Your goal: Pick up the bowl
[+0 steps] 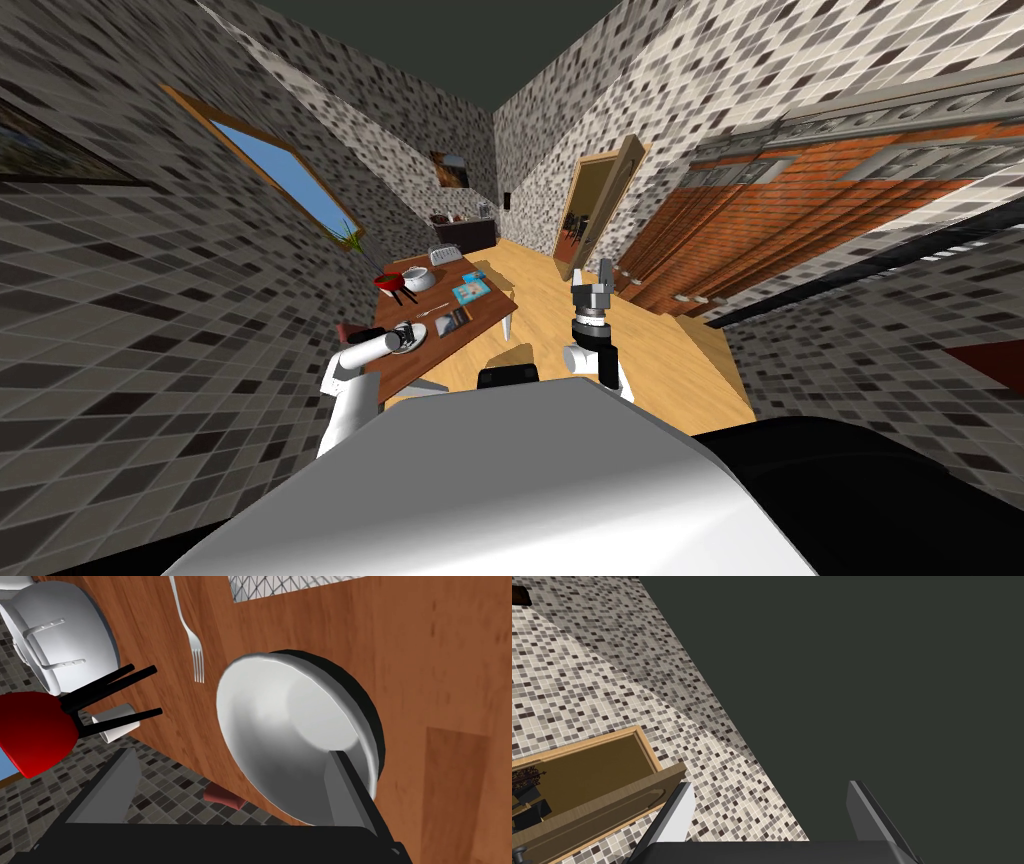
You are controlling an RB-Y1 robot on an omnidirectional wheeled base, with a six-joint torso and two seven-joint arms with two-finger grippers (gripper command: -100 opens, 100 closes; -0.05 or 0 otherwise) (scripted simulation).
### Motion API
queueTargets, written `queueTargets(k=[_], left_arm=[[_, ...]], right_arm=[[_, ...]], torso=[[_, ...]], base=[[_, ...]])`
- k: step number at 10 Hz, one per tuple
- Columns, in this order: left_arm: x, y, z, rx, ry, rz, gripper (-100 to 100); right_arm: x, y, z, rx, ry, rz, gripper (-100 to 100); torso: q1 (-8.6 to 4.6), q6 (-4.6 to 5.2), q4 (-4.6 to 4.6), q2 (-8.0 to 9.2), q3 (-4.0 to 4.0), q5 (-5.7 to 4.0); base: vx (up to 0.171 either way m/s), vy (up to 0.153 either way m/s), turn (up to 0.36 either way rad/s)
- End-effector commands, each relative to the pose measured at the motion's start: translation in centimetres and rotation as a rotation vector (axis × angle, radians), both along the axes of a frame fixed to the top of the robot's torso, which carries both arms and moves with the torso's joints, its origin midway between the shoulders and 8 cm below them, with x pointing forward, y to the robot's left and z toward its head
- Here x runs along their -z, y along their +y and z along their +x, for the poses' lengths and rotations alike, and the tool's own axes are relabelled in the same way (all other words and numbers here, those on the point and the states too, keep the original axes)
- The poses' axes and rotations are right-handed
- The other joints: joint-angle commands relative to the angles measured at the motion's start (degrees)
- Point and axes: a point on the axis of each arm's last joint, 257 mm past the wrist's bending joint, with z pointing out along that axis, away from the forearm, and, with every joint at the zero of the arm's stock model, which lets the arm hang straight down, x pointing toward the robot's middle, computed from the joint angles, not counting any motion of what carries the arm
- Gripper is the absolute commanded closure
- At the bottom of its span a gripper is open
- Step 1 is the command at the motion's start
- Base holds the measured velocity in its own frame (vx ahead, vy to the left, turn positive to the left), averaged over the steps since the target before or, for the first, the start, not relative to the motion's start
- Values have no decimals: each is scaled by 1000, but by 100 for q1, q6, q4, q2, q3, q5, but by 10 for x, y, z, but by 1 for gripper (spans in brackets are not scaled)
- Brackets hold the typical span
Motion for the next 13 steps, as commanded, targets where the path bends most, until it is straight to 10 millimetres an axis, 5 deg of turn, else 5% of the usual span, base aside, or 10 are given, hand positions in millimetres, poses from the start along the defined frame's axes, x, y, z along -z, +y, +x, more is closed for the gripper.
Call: queueTargets(k=[1, 13], left_arm=[[8, 3, -6, -8, 36, -15, -100], [72, 11, -82, -92, 362, -170, -100]], right_arm=[[0, 0, 0, 0, 0, 0, 0], [0, 0, 0, 0, 0, 0, 0]], torso=[[0, 0, 0, 0, 0, 0], [4, -1, -1, -2, -1, 1]], base=[[5, 25, -31], [9, 33, -34]])
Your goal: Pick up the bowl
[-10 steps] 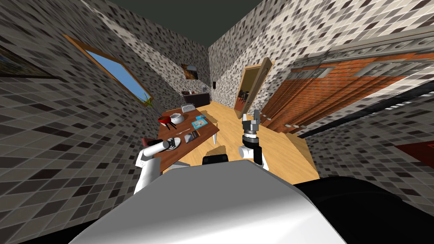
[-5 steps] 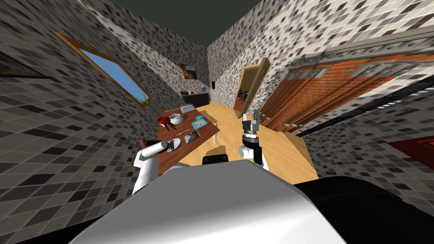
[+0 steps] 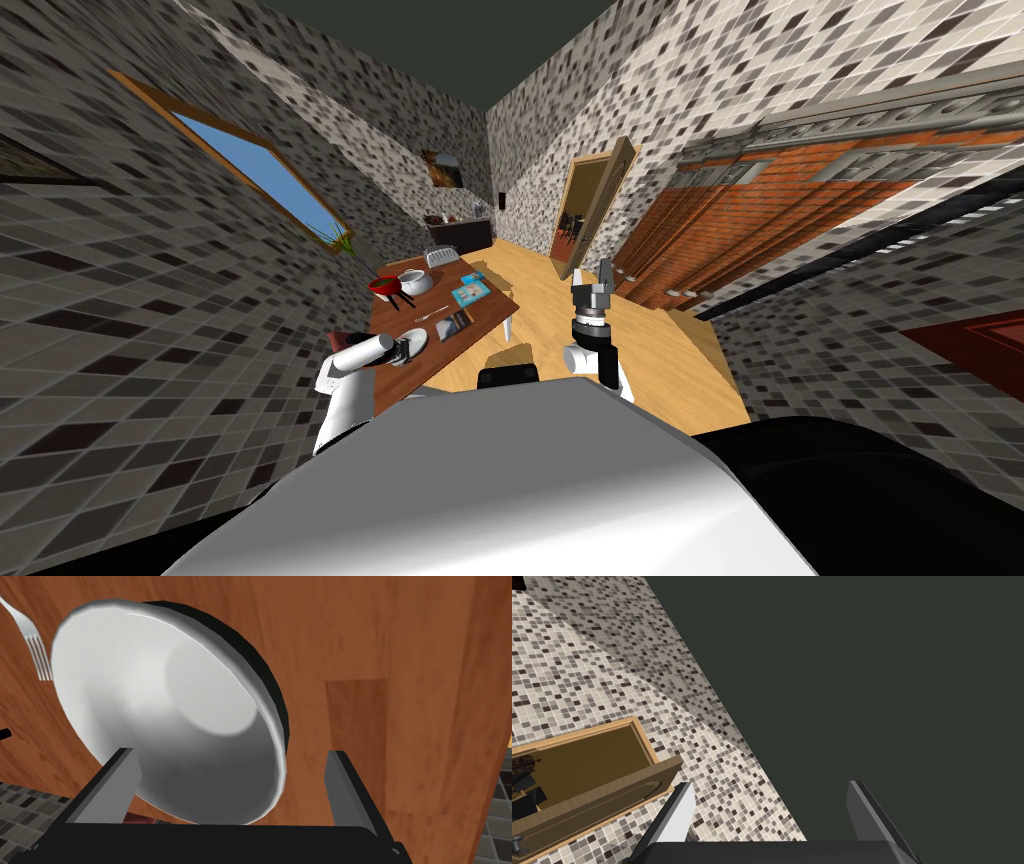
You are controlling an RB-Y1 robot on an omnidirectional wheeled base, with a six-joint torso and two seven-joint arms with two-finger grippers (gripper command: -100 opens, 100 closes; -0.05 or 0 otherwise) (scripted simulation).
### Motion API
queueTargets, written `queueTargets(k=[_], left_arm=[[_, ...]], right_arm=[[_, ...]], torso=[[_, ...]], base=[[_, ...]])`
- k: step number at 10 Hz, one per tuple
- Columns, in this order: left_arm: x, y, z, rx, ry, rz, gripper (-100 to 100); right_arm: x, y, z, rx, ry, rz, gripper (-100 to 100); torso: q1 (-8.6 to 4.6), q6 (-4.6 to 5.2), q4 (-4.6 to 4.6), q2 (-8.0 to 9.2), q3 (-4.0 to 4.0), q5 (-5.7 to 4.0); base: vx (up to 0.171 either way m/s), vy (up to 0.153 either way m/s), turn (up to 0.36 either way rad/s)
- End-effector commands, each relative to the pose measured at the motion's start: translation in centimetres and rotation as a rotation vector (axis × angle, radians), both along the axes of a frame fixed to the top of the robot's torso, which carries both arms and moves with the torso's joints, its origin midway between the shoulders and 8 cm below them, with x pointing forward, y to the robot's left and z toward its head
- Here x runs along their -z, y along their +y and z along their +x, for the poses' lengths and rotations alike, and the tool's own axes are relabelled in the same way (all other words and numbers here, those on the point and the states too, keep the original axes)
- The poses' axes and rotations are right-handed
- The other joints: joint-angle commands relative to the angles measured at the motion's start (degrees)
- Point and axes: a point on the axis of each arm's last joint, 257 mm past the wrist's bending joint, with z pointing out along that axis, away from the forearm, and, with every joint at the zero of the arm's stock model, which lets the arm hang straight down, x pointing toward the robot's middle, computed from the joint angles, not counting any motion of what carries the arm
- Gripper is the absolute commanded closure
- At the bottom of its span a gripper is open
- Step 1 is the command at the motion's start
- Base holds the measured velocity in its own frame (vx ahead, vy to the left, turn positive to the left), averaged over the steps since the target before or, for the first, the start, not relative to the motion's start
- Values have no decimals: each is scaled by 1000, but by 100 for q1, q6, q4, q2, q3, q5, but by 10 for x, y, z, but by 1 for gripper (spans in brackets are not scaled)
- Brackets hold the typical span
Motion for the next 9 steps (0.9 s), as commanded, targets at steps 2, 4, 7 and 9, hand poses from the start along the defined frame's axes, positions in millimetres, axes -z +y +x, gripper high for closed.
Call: queueTargets(k=[2, 4, 7, 9], left_arm=[[15, -8, -20, -13, 66, -40, -100], [11, -7, -16, -11, 55, -33, 0], [30, -13, -15, -10, 55, -32, -100], [31, -14, -15, -9, 57, -33, -100]], right_arm=[[0, 0, 0, 0, 0, 0, 0], [0, 0, 0, 0, 0, 0, 0], [0, 0, 0, 0, 0, 0, 0], [0, 0, 0, 0, 0, 0, 0]], torso=[[1, -1, 0, 0, 0, 1], [-8, 0, 0, 2, 1, -1], [-7, 0, 0, -2, -1, -1], [-4, 0, -1, -4, -2, 0]], base=[[10, 44, -19], [2, 9, -2], [15, 25, 2], [15, 24, 0]])
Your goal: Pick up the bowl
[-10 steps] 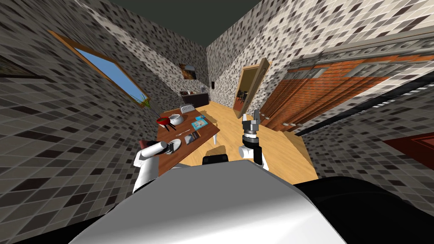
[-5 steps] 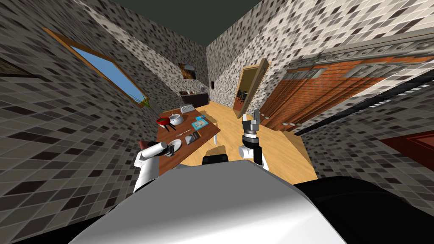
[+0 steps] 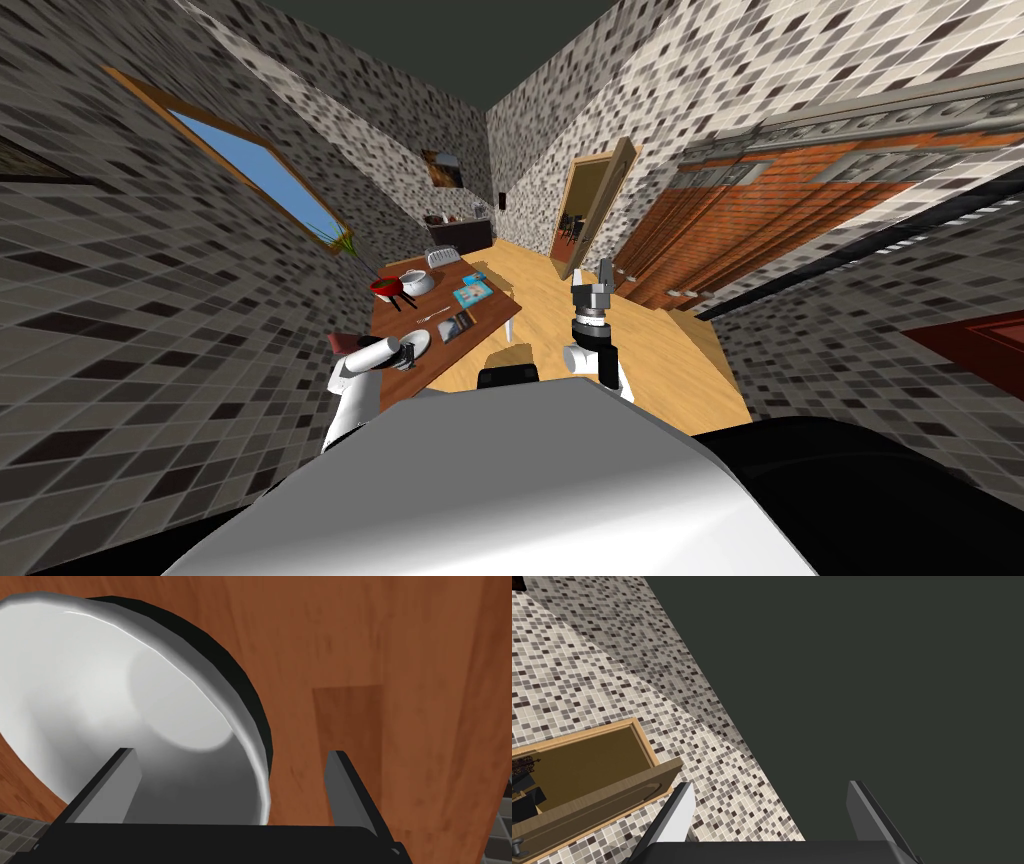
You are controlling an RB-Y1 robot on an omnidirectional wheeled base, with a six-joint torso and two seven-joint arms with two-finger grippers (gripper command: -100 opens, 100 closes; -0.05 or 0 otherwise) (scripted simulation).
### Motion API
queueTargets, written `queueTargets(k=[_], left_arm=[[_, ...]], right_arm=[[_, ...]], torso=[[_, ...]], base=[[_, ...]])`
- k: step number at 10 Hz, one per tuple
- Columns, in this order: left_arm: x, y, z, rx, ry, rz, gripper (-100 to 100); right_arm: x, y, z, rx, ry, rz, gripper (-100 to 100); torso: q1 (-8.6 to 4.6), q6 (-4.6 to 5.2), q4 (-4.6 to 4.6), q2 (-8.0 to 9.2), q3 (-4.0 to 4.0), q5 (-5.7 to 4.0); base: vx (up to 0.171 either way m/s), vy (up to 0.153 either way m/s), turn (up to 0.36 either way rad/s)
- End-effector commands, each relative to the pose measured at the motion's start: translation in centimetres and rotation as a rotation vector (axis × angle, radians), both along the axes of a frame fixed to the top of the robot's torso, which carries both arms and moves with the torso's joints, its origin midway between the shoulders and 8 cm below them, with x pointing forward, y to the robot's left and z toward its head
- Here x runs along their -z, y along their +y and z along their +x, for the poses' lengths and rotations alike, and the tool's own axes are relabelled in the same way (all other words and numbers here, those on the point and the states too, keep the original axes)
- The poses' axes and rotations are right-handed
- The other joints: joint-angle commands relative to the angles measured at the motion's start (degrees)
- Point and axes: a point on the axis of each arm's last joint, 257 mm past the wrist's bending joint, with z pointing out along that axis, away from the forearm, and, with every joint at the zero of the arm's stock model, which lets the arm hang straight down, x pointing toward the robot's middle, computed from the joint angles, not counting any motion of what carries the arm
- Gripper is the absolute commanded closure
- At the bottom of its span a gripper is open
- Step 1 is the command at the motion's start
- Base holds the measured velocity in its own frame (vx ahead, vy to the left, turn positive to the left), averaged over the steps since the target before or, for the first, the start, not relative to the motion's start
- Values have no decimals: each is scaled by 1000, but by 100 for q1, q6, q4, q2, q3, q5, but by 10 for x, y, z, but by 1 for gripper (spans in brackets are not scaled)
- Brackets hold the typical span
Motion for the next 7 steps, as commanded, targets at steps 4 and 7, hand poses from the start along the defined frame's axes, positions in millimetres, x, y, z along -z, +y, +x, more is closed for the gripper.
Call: queueTargets(k=[4, 7], left_arm=[[-5, -2, 10, 22, -19, 7, 100], [-6, 2, 0, -1, 0, 0, 100]], right_arm=[[0, 0, 0, 0, 0, 0, 0], [0, 0, 0, 0, 0, 0, 0]], torso=[[-14, -44, -31, -22, -27, -7], [-7, -47, -33, -27, -30, -7]], base=[[2, 1, -21], [0, -6, 10]])
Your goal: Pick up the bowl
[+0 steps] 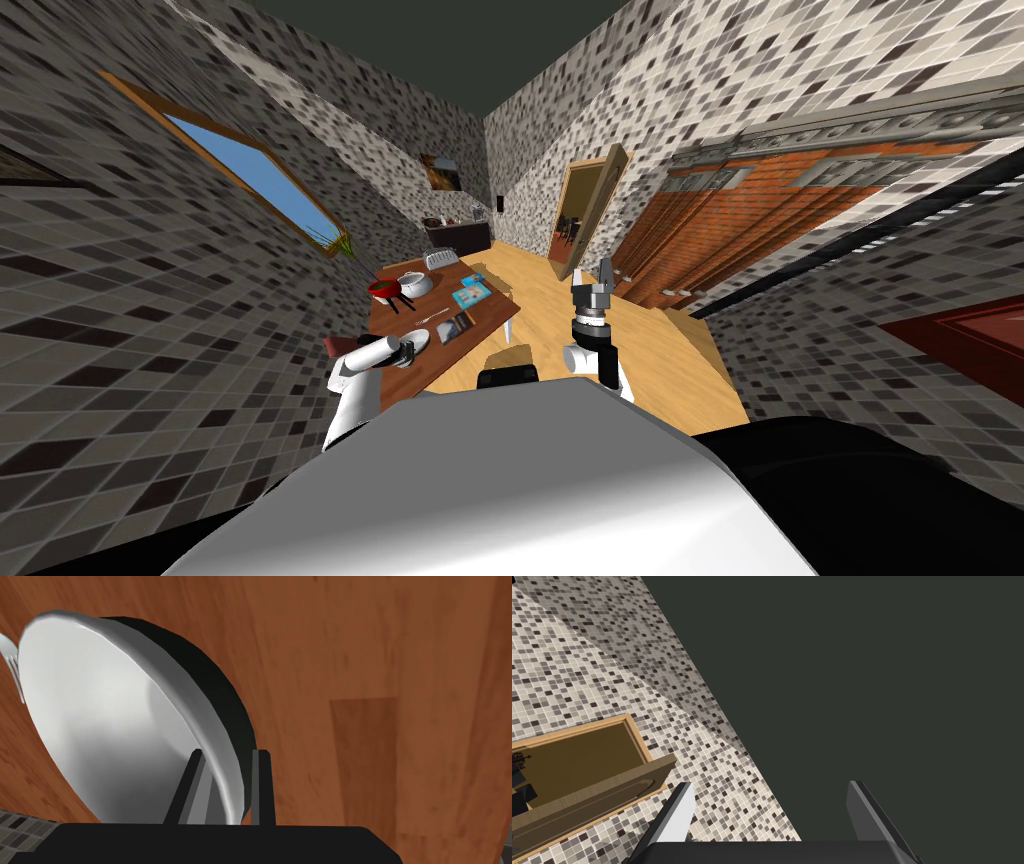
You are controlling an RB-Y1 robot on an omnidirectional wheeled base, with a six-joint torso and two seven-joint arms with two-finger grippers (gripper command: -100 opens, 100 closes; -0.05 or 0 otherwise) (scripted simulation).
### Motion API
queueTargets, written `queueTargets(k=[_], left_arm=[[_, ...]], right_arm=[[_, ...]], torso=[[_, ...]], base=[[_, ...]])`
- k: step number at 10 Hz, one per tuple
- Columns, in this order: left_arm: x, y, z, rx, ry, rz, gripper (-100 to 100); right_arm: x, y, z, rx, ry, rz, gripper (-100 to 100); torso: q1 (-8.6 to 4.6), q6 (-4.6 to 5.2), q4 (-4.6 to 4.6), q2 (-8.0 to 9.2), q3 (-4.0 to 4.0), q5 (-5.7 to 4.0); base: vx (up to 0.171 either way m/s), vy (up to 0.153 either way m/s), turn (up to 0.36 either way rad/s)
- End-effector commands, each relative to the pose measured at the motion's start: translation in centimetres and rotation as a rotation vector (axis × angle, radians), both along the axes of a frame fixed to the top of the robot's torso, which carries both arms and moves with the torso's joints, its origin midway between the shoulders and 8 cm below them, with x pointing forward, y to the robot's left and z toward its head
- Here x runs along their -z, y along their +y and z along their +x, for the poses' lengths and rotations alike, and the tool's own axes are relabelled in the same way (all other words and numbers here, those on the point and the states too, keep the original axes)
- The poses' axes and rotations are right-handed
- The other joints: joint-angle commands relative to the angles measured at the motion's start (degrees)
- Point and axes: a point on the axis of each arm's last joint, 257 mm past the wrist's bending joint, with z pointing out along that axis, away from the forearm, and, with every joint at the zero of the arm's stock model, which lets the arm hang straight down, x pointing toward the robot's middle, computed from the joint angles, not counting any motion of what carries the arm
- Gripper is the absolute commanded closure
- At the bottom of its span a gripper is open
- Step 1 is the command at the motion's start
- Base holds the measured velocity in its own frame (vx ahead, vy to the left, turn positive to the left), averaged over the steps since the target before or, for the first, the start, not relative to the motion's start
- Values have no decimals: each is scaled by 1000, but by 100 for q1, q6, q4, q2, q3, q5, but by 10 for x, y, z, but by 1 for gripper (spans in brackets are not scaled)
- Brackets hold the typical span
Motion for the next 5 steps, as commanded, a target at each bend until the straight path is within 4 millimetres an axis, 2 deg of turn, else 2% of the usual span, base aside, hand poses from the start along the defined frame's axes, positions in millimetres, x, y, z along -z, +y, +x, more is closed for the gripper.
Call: queueTargets(k=[1, 3, 4, 5], left_arm=[[-4, 5, -8, -13, 15, -5, 100], [-14, 8, -8, -14, 15, -5, 100], [-11, 7, -7, -15, 15, -5, 100], [-11, 7, -8, -16, 18, -7, 0]], right_arm=[[0, 0, 0, 0, 0, 0, 0], [0, 0, 0, 0, 0, 0, 0], [0, 0, 0, 0, 0, 0, 0], [0, 0, 0, 0, 0, 0, 0]], torso=[[0, 0, 0, 0, 0, 0], [9, -4, 1, 14, 7, 3], [8, 0, 3, 16, 9, 2], [13, 3, 4, 13, 8, 3]], base=[[-15, -33, 42], [-26, -30, 12], [-10, -13, 6], [0, 0, 0]])
